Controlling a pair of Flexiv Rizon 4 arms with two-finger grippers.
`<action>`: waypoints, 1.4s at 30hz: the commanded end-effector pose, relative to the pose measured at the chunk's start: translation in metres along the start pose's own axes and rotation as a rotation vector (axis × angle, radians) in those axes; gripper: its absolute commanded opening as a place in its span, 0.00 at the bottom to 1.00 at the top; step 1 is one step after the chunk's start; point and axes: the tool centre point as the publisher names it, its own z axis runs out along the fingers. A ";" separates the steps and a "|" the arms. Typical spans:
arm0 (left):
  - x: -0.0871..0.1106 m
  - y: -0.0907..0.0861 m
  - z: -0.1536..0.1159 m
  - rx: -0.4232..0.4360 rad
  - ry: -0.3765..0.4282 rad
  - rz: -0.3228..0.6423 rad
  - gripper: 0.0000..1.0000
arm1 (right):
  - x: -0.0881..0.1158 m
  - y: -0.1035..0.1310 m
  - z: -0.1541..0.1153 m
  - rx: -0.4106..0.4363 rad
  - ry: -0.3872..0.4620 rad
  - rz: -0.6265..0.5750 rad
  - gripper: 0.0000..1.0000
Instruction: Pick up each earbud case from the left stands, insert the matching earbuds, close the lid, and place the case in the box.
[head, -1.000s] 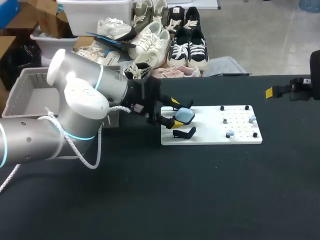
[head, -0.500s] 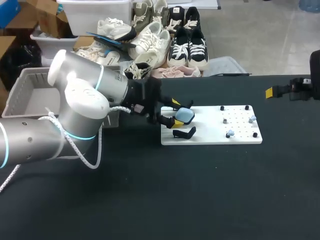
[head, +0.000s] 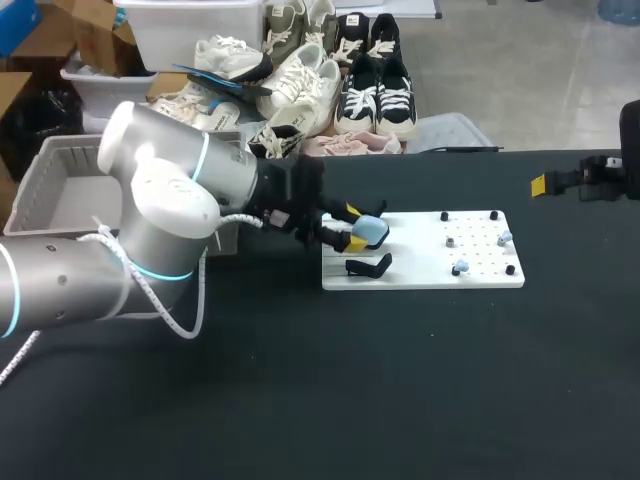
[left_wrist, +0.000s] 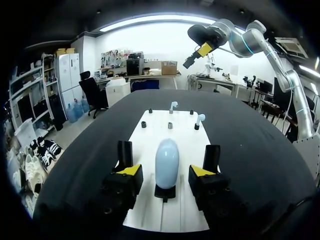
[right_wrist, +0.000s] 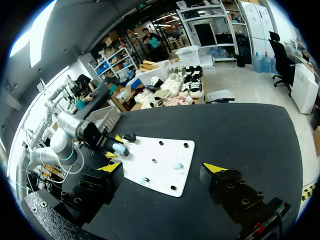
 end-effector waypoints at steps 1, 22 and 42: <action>0.001 0.003 0.002 0.009 -0.002 -0.001 0.53 | 0.000 -0.001 0.000 -0.001 0.001 -0.001 1.00; -0.001 0.002 0.005 0.020 -0.002 0.003 0.42 | 0.000 -0.001 0.000 -0.001 0.001 -0.001 1.00; -0.002 0.001 0.007 0.023 -0.003 0.004 0.00 | 0.000 -0.001 0.000 -0.001 0.001 -0.001 1.00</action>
